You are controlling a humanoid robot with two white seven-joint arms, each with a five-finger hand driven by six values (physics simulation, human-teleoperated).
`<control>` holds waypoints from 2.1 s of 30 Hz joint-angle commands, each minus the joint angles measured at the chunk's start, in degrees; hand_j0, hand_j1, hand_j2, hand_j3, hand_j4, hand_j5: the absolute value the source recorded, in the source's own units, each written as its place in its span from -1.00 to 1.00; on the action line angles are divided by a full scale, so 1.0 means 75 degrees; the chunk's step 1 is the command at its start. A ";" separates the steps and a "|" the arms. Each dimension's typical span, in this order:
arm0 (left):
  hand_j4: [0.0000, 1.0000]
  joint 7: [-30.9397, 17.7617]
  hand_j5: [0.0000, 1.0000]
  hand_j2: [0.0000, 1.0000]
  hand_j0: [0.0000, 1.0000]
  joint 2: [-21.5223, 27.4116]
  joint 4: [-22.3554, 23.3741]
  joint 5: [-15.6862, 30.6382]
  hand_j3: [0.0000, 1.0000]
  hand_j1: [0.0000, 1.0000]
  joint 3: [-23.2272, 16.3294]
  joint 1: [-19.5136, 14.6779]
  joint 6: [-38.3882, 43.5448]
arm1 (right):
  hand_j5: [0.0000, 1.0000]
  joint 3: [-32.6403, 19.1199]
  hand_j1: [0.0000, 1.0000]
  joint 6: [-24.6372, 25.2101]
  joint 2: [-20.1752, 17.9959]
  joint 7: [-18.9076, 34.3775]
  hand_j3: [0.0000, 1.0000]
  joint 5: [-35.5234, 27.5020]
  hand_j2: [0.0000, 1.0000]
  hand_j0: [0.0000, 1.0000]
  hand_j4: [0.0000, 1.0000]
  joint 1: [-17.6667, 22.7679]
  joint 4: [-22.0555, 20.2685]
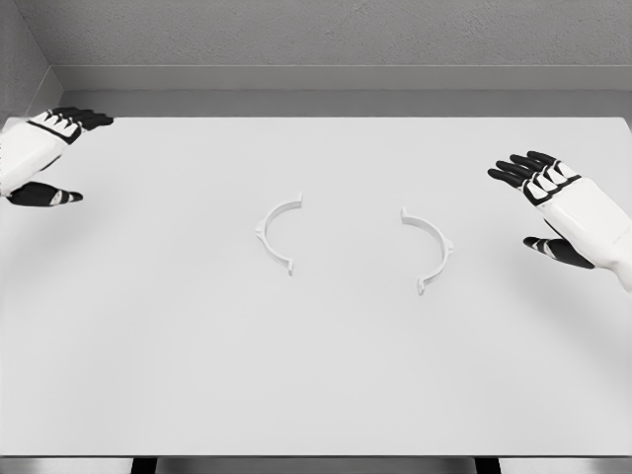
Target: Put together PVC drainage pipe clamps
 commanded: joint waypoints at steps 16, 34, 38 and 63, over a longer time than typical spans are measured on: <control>1.00 -0.0006 1.00 1.00 1.00 -0.1495 -0.0033 -0.0349 1.00 1.00 -0.0482 -0.0269 0.0002 | 1.00 0.1825 1.00 0.0001 0.1283 0.1825 1.00 0.0922 1.00 1.00 1.00 -0.2426 0.2457; 1.00 -0.0006 1.00 1.00 1.00 -0.2233 0.0846 -0.0349 1.00 1.00 -0.1642 -0.1195 0.0002 | 1.00 0.1931 1.00 0.0001 0.1248 0.1849 1.00 0.1109 1.00 1.00 1.00 -0.2402 0.2141; 1.00 -0.0006 1.00 1.00 1.00 -0.2550 0.1304 -0.0349 1.00 1.00 -0.2018 -0.1523 0.0002 | 1.00 0.1790 1.00 0.0001 0.1213 0.1860 1.00 0.1004 1.00 1.00 1.00 -0.2367 0.1964; 1.00 -0.0006 1.00 1.00 1.00 -0.2936 0.1573 -0.0349 1.00 1.00 -0.2357 -0.1617 0.0002 | 1.00 0.1720 1.00 0.0001 0.1143 0.1872 1.00 0.1074 1.00 1.00 1.00 -0.2051 0.1461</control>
